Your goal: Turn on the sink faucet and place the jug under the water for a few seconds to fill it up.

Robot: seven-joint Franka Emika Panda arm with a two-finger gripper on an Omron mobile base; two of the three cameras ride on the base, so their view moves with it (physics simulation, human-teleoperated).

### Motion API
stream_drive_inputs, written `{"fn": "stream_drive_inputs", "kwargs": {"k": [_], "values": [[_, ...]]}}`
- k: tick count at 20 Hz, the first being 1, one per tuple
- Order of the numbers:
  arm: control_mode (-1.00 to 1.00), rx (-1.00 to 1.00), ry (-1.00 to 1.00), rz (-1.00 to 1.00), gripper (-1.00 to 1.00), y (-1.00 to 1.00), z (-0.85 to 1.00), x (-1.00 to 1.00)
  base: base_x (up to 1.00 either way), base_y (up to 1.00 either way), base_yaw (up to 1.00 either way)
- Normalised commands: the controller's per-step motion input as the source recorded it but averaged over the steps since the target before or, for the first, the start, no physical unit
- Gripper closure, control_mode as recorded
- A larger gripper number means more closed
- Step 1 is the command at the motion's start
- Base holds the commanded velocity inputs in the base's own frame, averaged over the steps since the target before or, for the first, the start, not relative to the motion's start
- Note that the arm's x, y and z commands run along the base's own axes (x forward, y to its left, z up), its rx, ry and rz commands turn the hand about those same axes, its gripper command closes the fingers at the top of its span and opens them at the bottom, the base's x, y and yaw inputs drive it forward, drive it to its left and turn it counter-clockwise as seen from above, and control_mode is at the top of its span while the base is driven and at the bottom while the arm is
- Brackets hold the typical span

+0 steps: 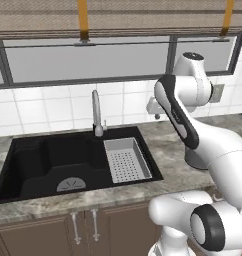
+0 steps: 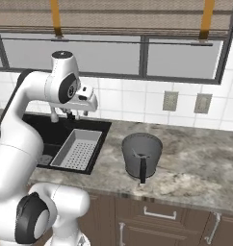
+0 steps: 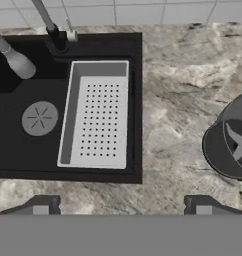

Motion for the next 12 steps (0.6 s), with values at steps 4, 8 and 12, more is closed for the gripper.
{"fn": "stream_drive_inputs", "kwargs": {"k": [4, 8, 12], "values": [[1.0, 0.0, 0.0, 0.0, -1.0, 0.0, 0.0, 0.0, 0.0, 0.49, 0.0], [1.0, 0.0, 0.0, 0.0, -1.0, 0.0, 0.0, 0.0, 0.0, 0.4, 0.0], [1.0, 0.0, 0.0, 0.0, -1.0, 0.0, 0.0, 0.0, 0.0, 0.37, 0.0]]}}
